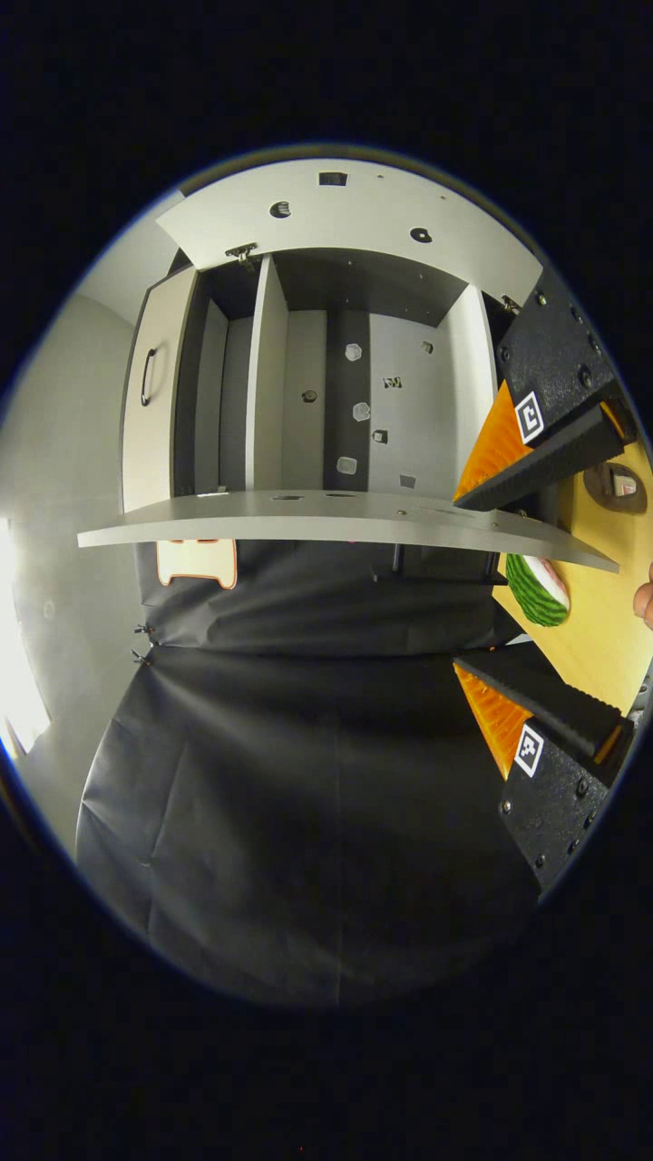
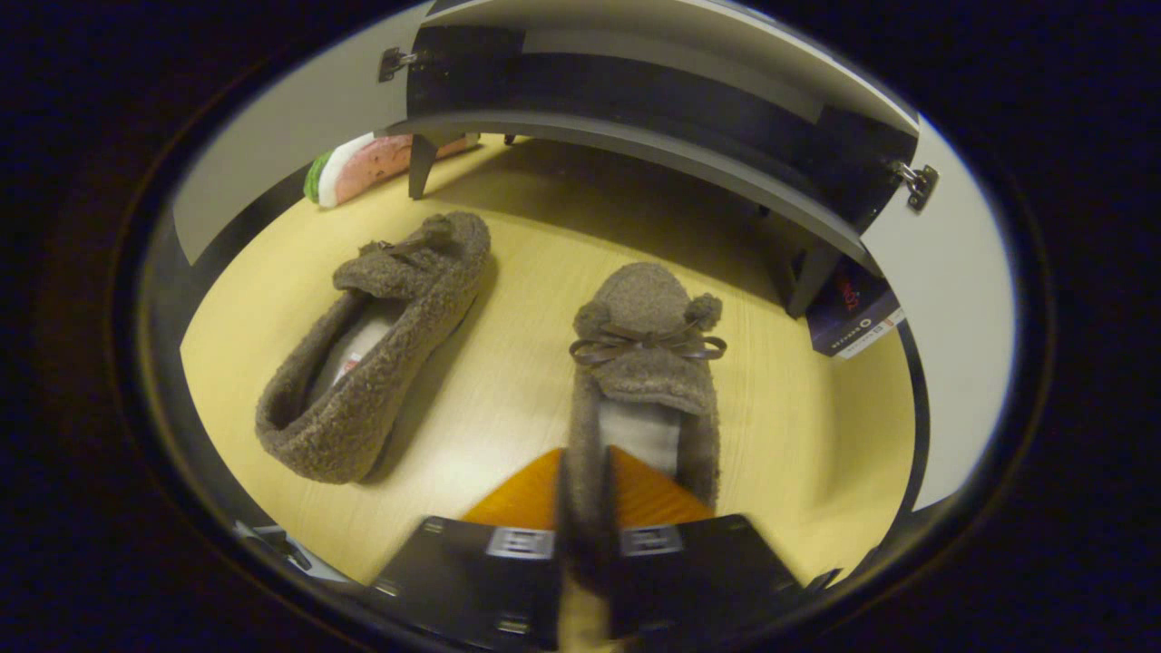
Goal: Grab one shoe with the right hand and put it into the shoe cabinet, grab the other shoe with the left hand and put it into the shoe cabinet; then close the right door with the right hand and the left door with the left hand.
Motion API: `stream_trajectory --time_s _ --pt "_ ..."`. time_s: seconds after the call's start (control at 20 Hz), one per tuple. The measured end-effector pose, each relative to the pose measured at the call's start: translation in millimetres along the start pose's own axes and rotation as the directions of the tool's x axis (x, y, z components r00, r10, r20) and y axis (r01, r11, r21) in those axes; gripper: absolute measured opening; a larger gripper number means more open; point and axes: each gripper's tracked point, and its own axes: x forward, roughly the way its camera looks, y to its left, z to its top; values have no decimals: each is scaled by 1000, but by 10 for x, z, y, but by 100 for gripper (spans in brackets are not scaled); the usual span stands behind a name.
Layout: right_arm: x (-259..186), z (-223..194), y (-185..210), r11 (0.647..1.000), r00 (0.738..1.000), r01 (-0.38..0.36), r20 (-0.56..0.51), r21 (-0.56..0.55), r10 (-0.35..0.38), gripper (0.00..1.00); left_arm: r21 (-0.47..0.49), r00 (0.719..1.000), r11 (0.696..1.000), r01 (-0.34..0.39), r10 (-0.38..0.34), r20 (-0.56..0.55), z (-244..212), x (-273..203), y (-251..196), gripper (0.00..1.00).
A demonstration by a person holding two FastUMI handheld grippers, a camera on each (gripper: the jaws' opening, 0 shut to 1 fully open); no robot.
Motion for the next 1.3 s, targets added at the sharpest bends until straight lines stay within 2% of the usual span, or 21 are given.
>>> stream_trajectory --time_s 0.05,0.1,0.15,0.2,0.25,0.35,0.4,0.45,0.5,0.7,0.85,0.95,1.05,1.15,1.3 --pt "-12 -13 23 1000 1000 -3 -3 20 3 9 -4 1000 1000 2 -2 1 1 1 -8 96" --pt "-43 9 22 999 1000 -14 3 44 14 8 -6 1000 1000 6 -6 1 -8 7 -26 96" --pt "-97 58 5 996 999 -28 19 80 27 12 -6 1000 1000 13 -13 -1 -18 10 -54 96" --pt "-158 112 -9 992 998 -51 39 117 47 9 -5 1000 1000 20 -20 -2 -34 16 -77 96" --pt "-256 189 -18 982 995 -86 59 171 77 8 -5 1000 1000 27 -27 -4 -48 18 -106 96" --pt "-418 257 14 943 986 -164 87 291 145 1 -8 999 999 48 -48 -12 -85 31 -185 96" --pt "-518 316 -7 921 981 -190 104 341 164 1 -11 998 998 60 -61 -16 -105 34 -228 96" --pt "-642 356 -79 905 978 -202 124 374 167 1 -13 997 997 73 -73 -21 -124 42 -270 93" --pt "-761 428 -149 895 975 -210 149 394 163 1 -14 996 996 85 -86 -23 -137 39 -311 96" --pt "-1503 900 -417 880 946 -244 298 408 125 1 -15 990 991 135 -136 -35 -204 55 -469 96" --pt "-2274 1511 -706 906 889 -242 454 349 63 1 -28 985 985 169 -170 -42 -249 74 -580 96" --pt "-2750 1993 -852 924 834 -233 551 303 30 1 -38 981 981 189 -190 -45 -268 83 -633 96" --pt "-3084 2471 -927 928 781 -245 624 281 18 1 -43 978 979 200 -202 -43 -272 88 -660 96" --pt "-3245 2951 -999 935 735 -246 678 255 9 0 -45 978 978 203 -204 -39 -270 84 -649 96" --pt "-3199 3433 -1107 950 697 -212 717 228 -17 1 -47 980 980 193 -195 -35 -267 70 -614 96"
